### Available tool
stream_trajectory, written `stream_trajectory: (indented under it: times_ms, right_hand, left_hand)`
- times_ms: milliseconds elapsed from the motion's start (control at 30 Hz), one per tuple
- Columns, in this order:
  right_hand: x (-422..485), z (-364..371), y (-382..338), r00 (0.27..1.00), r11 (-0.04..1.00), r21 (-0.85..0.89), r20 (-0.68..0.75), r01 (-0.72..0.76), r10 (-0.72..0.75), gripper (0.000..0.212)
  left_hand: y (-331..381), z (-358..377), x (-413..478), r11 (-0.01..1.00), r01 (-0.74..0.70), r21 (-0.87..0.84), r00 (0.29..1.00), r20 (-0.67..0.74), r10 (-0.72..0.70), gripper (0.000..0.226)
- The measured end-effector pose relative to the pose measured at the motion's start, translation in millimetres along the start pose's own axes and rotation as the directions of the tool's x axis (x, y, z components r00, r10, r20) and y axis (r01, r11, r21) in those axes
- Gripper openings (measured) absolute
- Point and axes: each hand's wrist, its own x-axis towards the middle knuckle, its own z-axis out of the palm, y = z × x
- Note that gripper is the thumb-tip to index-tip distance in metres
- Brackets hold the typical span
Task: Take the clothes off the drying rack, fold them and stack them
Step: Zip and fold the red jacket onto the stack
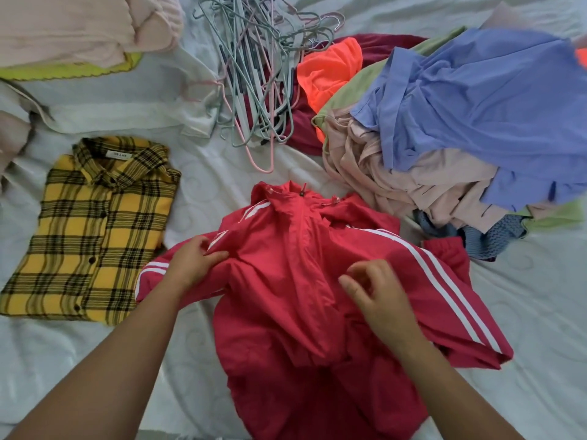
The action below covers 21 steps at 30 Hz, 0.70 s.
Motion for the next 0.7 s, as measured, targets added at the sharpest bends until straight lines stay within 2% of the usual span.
stream_trajectory:
  times_ms: [33,67,100,133,167,233,267,300,333,400,433,500,533,567,633,700]
  right_hand:
    - [10.8,-5.6,2.4,0.988,0.990,-0.123,-0.126,0.069,-0.084,0.036]
    - [23.8,-13.1,6.5,0.968,0.963,-0.261,-0.214,0.075,-0.133,0.042]
    - [37.8,-20.7,12.1,0.961,0.928,-0.373,-0.248,0.019,-0.119,0.045]
    - [51.5,-28.6,14.9,0.975,0.902,-0.427,-0.218,-0.068,-0.030,0.047]
    - [65.5,-34.7,18.3,0.985,0.882,-0.443,-0.130,-0.162,0.116,0.045]
    - [81.4,-42.7,22.1,0.917,0.869,-0.382,0.114,-0.314,0.381,0.035]
    - [83.1,-48.9,24.1,0.889,0.869,-0.355,0.172,-0.345,0.423,0.030]
    - [81.6,-58.4,24.9,0.891,0.866,-0.350,0.151,-0.357,0.429,0.027]
    - [76.6,-70.4,25.0,0.913,0.864,-0.356,0.067,-0.355,0.403,0.024]
    - [58.1,-97.4,29.1,0.942,0.875,-0.352,-0.063,-0.331,0.331,0.017]
    - [48.5,-106.0,31.4,0.941,0.881,-0.340,-0.043,-0.330,0.336,0.014]
    - [35.6,-107.9,39.0,0.908,0.863,-0.378,0.114,-0.336,0.404,0.016]
    - [30.5,-103.5,43.3,0.875,0.855,-0.391,0.200,-0.341,0.441,0.019]
    - [29.2,-97.7,44.6,0.856,0.857,-0.386,0.249,-0.342,0.453,0.023]
    - [35.6,-88.7,41.6,0.856,0.862,-0.372,0.251,-0.345,0.452,0.029]
    - [48.7,-84.9,39.0,0.844,0.836,-0.411,0.234,-0.364,0.482,0.037]
  left_hand:
    - [1.9,-4.6,-2.0,0.999,-0.022,-0.028,1.000,0.011,0.022,0.037]
    - [2.3,-9.0,-1.5,0.997,-0.030,-0.068,0.999,0.036,0.032,0.036]
    - [3.9,-12.5,-0.5,0.995,-0.023,-0.095,0.997,0.071,0.030,0.036]
    - [5.4,-14.8,1.9,0.993,0.003,-0.114,0.995,0.101,0.008,0.035]
    - [8.2,-16.7,3.6,0.994,0.014,-0.111,0.992,0.126,0.000,0.033]
    - [13.5,-17.7,7.7,0.994,-0.037,-0.106,0.988,0.148,0.053,0.024]
    - [13.7,-19.5,8.7,0.990,-0.068,-0.124,0.987,0.134,0.084,0.018]
    - [13.9,-24.3,7.0,0.988,-0.090,-0.125,0.990,0.095,0.102,0.014]
    - [6.5,-29.5,6.7,0.991,-0.101,-0.086,0.994,0.042,0.105,0.011]
    - [-15.3,-37.5,0.5,0.990,-0.073,0.119,0.997,0.012,0.072,0.014]
    - [-27.1,-37.9,-5.4,0.970,-0.056,0.237,0.996,0.078,0.038,0.016]
    - [-44.6,-28.8,-17.5,0.933,-0.083,0.349,0.961,0.277,-0.018,0.020]
    - [-45.3,-22.2,-20.0,0.936,-0.110,0.335,0.950,0.314,-0.001,0.024]
    - [-39.8,-17.3,-20.3,0.948,-0.137,0.287,0.958,0.283,0.052,0.027]
    - [-18.7,-8.6,-14.8,0.976,-0.181,0.124,0.980,0.106,0.169,0.042]
    - [0.4,1.1,-8.4,0.983,-0.181,0.029,0.980,0.091,0.178,0.048]
